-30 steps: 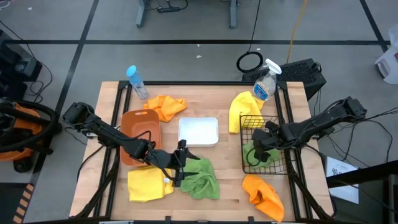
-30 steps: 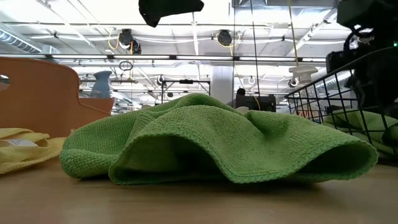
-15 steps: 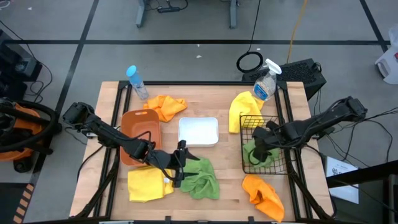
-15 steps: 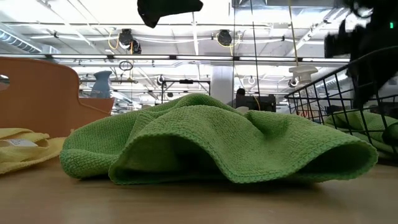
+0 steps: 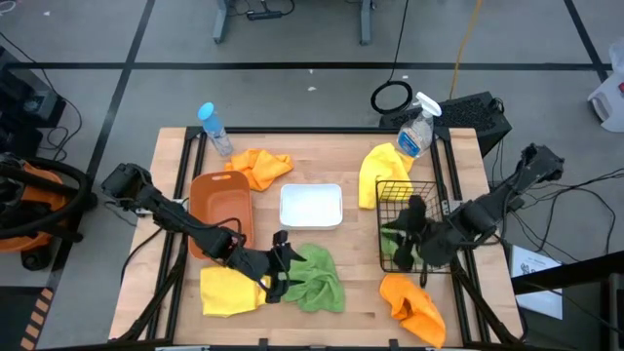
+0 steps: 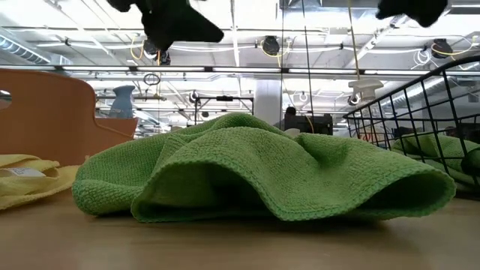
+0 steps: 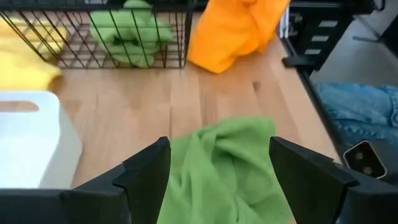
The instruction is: Sort microfiber towel by color & place in baskets
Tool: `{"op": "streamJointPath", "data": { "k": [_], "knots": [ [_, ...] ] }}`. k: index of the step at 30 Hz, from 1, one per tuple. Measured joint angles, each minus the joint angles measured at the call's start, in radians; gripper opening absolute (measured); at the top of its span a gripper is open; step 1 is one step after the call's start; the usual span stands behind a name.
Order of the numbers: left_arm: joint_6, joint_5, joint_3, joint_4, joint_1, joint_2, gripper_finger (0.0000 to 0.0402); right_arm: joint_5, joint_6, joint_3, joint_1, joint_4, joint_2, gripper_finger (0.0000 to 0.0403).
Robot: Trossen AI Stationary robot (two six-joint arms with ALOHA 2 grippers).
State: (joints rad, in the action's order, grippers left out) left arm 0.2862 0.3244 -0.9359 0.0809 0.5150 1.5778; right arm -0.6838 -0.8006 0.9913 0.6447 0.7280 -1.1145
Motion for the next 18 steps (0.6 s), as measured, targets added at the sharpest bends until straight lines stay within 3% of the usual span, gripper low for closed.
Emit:
{"op": "streamJointPath", "data": {
  "k": [6,11,18],
  "knots": [
    [0.057,0.050,0.001,-0.030,0.026,0.085,0.0278,-0.009,0.081,-0.001,0.067,-0.203,-0.128,0.0079],
    [0.105,0.172,0.002,-0.022,0.029,0.163,0.0279,-0.030,0.141,0.000,0.098,-0.344,-0.219,0.0079],
    [0.128,0.197,0.002,0.019,0.030,0.204,0.0305,-0.026,0.156,0.077,0.124,-0.359,-0.328,0.0080]
  ]
}}
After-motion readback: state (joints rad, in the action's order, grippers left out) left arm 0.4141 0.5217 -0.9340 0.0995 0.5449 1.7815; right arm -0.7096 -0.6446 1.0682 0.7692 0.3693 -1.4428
